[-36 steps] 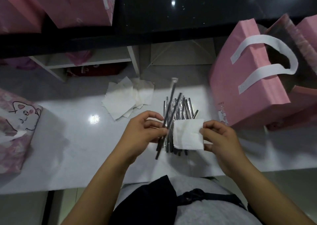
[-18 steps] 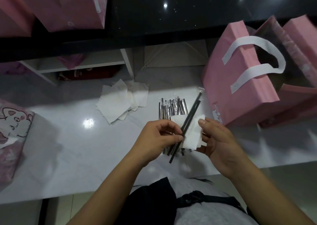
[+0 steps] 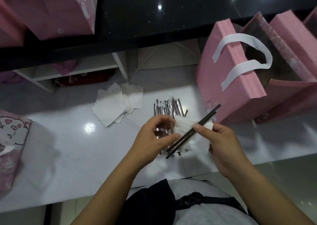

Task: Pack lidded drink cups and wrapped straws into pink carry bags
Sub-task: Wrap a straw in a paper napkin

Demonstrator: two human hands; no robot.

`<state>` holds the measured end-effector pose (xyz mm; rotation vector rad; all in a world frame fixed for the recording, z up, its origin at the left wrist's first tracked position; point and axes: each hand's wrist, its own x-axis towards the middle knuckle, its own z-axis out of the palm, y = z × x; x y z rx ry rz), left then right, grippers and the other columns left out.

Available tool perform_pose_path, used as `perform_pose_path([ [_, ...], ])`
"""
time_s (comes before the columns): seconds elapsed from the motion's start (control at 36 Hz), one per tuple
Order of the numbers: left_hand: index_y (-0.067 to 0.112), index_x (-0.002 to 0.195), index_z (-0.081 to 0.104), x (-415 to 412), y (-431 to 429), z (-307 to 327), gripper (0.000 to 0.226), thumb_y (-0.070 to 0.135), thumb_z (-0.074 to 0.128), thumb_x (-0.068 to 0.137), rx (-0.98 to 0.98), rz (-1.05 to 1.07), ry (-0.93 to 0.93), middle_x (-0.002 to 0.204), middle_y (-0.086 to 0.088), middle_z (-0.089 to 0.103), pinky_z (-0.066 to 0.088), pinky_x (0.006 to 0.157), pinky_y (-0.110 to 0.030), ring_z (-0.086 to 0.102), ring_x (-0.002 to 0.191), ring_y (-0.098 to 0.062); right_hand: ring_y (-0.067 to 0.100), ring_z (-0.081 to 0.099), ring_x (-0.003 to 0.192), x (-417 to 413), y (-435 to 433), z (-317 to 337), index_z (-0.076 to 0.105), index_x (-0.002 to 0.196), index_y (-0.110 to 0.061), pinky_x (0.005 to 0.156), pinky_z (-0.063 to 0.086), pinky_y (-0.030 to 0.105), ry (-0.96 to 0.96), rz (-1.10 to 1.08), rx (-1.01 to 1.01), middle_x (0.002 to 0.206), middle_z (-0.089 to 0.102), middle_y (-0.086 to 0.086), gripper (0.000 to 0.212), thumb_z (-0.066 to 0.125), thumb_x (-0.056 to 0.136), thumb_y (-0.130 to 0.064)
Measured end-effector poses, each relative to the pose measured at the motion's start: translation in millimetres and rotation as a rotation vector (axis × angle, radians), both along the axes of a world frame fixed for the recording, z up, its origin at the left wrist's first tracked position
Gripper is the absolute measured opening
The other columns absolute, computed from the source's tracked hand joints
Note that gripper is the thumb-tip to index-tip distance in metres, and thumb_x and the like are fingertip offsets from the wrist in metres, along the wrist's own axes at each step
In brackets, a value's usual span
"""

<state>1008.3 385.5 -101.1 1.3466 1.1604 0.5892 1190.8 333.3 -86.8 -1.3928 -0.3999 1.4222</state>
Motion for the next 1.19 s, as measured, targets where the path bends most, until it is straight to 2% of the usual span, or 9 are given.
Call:
perform_pose_path([
  [0.11,0.054,0.139,0.034,-8,5,7,0.093,0.034,0.09,0.068,-0.142,-0.124,-0.001,0.14,0.008,0.048,0.047,0.102,-0.035,0.052,0.127,-0.012,0.032,0.072,0.082,7,-1,5,0.071,0.095,0.003,0.064,0.059,0.036,0.12,0.051,0.006,0.095,0.074,0.021,0.023,0.072,0.077,-0.012],
  [0.22,0.017,0.133,0.055,2,-5,14,0.06,-0.006,0.074,0.082,-0.324,-0.179,-0.196,0.122,-0.009,0.07,0.056,0.094,-0.041,0.068,0.111,-0.028,0.031,0.073,0.079,9,-4,4,0.073,0.091,-0.001,0.063,0.06,0.037,0.136,0.073,-0.006,0.093,0.075,0.02,0.02,0.073,0.073,-0.011],
  [0.36,-0.001,0.106,0.068,15,-23,2,0.027,-0.009,0.072,0.081,-0.258,0.04,-0.133,0.094,-0.018,0.074,0.06,0.072,-0.038,0.068,0.08,-0.029,0.026,0.072,0.074,14,-9,-7,0.073,0.085,-0.007,0.067,0.057,0.036,0.122,0.055,-0.021,0.089,0.076,0.016,0.014,0.073,0.072,-0.012],
  [0.75,0.002,0.104,0.074,18,-86,15,0.024,-0.003,0.075,0.081,-0.034,0.384,0.067,0.092,-0.026,0.067,0.052,0.065,-0.024,0.061,0.063,-0.02,0.029,0.071,0.093,17,-16,-34,0.07,0.109,-0.002,0.082,0.058,0.043,0.491,0.232,-0.118,0.106,0.073,0.018,0.033,0.069,0.082,-0.022],
  [0.83,0.015,0.091,0.077,17,-98,15,0.026,-0.009,0.071,0.082,0.042,0.468,0.093,0.084,-0.013,0.069,0.051,0.062,-0.022,0.06,0.063,-0.017,0.021,0.072,0.085,15,-19,-35,0.069,0.103,-0.007,0.073,0.061,0.039,0.616,0.267,-0.127,0.096,0.073,0.012,0.027,0.067,0.081,-0.023],
  [0.97,0.024,0.094,0.076,5,-117,12,0.03,-0.002,0.066,0.085,0.372,0.323,0.398,0.1,0.01,0.068,0.053,0.072,-0.023,0.067,0.091,-0.012,0.024,0.073,0.096,7,-29,-30,0.065,0.115,-0.008,0.079,0.061,0.039,0.821,0.251,-0.182,0.107,0.073,0.012,0.043,0.069,0.078,-0.029],
  [1.03,0.02,0.101,0.077,0,-123,11,0.031,-0.004,0.065,0.085,0.464,0.263,0.489,0.104,0.012,0.067,0.051,0.075,-0.018,0.066,0.094,-0.01,0.024,0.071,0.103,1,-36,-26,0.065,0.12,-0.008,0.087,0.059,0.04,0.791,0.269,-0.179,0.116,0.072,0.012,0.056,0.073,0.07,-0.031],
  [1.11,0.02,0.111,0.075,-9,-131,9,0.034,0.003,0.059,0.086,0.518,0.152,0.572,0.113,0.009,0.064,0.046,0.077,-0.01,0.062,0.091,-0.006,0.022,0.07,0.096,-9,-49,-24,0.074,0.098,-0.015,0.094,0.054,0.043,0.704,0.274,-0.191,0.113,0.073,0.009,0.03,0.072,0.071,-0.029],
  [1.19,0.025,0.116,0.073,-23,-141,3,0.039,0.01,0.052,0.087,0.549,0.049,0.613,0.119,0.009,0.054,0.037,0.077,-0.004,0.052,0.085,-0.004,0.024,0.067,0.101,-25,-63,-21,0.067,0.116,-0.011,0.098,0.051,0.045,0.601,0.275,-0.206,0.119,0.07,0.012,0.046,0.073,0.074,-0.026],
])
